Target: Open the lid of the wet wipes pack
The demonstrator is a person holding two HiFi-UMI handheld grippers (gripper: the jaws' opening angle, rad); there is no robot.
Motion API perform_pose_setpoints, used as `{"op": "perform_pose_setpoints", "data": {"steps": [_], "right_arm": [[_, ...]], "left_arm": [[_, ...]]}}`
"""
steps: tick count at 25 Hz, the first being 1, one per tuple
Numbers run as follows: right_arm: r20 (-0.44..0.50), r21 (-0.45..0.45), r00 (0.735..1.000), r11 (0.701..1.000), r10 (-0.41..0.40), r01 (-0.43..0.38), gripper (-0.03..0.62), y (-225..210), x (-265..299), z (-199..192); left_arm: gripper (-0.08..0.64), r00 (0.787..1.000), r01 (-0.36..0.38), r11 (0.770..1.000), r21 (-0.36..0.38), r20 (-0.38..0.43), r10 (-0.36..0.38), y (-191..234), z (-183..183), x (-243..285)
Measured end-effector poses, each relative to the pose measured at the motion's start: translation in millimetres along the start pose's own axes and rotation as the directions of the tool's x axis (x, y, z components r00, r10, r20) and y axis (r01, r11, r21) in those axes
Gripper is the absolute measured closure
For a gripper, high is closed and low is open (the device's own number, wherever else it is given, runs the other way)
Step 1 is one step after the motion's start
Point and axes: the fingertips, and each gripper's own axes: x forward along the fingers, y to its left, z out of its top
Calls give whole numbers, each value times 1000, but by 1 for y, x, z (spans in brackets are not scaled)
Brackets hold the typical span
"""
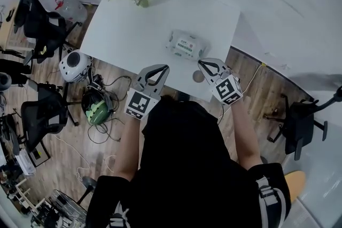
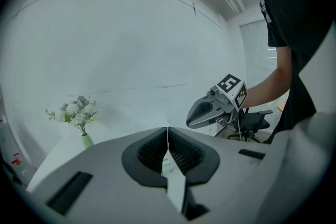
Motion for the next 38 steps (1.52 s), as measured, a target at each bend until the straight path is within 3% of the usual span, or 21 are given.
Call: {"op": "perform_pose_setpoints", "data": {"steps": [4, 8, 18, 25, 38], "right_arm": [[30, 51, 999, 999, 11, -12, 575, -3, 10, 8], [41, 100, 999, 995, 21, -25, 575, 2, 20, 5], [-50, 133, 999, 991, 5, 2, 575, -2, 60, -24], [-84, 168, 996, 986, 2, 12, 575, -7, 93, -43], [-140, 176, 990, 984, -13, 37, 575, -16, 139, -59]], "left_arm": [[535, 1000, 0, 1000, -13, 5, 0, 10, -3, 9], [535, 998, -25, 992, -125, 48, 31, 31, -17, 14], [535, 998, 57, 994, -94, -27, -60, 52, -68, 50], [535, 990, 123, 986, -111, -62, -130, 57, -98, 74], [535, 982, 153, 979, -133, -90, -166, 89, -126, 102]]}}
